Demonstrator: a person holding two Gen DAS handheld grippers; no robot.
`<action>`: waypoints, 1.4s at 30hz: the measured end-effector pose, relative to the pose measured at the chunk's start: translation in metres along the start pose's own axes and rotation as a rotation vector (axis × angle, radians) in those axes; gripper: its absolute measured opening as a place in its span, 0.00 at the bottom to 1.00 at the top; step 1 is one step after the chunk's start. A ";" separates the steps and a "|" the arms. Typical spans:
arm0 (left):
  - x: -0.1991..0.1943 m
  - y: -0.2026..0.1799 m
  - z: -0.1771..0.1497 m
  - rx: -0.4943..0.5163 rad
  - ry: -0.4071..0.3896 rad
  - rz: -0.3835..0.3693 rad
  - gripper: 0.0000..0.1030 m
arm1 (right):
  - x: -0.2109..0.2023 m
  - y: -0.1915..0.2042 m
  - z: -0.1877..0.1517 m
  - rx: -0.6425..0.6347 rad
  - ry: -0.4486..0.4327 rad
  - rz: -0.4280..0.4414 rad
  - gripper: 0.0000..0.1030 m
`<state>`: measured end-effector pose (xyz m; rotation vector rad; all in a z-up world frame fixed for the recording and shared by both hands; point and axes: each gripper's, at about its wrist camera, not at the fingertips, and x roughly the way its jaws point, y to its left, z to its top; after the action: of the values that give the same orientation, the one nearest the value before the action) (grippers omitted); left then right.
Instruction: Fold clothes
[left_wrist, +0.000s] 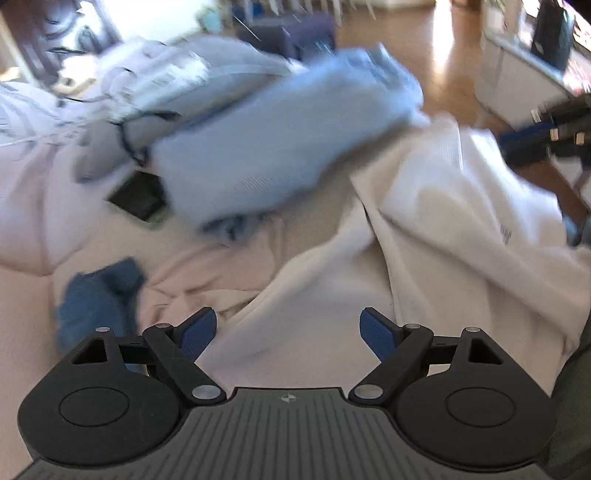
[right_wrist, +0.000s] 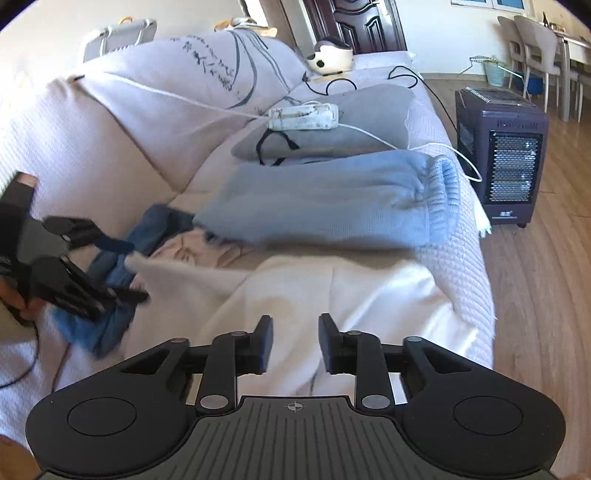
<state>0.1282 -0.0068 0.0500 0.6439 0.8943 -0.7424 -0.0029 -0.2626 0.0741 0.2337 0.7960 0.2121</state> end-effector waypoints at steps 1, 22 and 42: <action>0.010 -0.001 0.002 0.008 0.022 0.016 0.82 | 0.007 0.000 0.003 -0.010 -0.005 0.001 0.42; 0.039 0.095 -0.015 -0.502 0.090 0.161 0.52 | 0.084 0.019 0.024 -0.078 0.007 0.071 0.10; -0.029 -0.032 0.021 -0.261 -0.133 -0.155 0.58 | -0.020 0.018 -0.032 -0.030 0.048 0.048 0.40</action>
<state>0.0998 -0.0323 0.0791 0.2937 0.9058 -0.7812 -0.0416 -0.2469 0.0716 0.2203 0.8347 0.2750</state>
